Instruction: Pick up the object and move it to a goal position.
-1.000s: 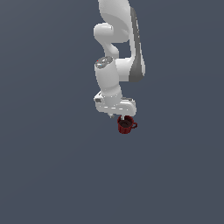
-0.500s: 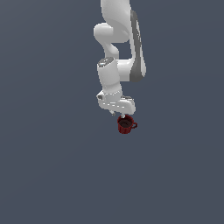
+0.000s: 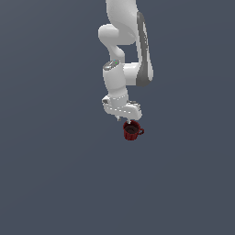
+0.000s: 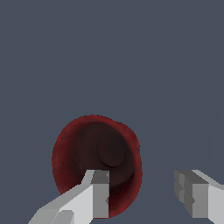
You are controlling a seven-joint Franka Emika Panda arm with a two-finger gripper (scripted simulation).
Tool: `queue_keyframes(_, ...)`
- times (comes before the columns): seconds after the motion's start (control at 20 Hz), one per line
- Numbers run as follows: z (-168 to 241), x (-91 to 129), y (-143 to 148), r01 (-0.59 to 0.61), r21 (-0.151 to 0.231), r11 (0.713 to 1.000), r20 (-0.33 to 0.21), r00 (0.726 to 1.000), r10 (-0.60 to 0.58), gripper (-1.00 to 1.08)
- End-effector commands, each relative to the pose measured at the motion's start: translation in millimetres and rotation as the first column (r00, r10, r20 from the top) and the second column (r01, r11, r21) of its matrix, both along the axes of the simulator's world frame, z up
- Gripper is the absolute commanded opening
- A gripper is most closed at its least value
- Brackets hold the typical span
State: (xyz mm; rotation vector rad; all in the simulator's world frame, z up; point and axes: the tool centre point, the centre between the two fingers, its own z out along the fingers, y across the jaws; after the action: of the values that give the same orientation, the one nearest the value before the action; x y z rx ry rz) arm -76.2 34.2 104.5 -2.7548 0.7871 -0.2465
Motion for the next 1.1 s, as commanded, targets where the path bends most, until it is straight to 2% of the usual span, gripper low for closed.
queue_keyframes(0.0, -4, 1, 1, 0.000, 0.000, 1.000, 0.000, 1.000, 0.000, 0.28)
queue_keyframes(0.6, -27, 6, 6, 0.004, 0.000, 1.000, 0.000, 1.000, -0.004, 0.28)
queue_keyframes(0.65, -27, 6, 6, 0.004, 0.000, 1.000, 0.000, 1.000, -0.004, -1.00)
queue_keyframes(1.05, -27, 6, 6, 0.004, 0.000, 1.000, 0.000, 1.000, -0.004, -1.00)
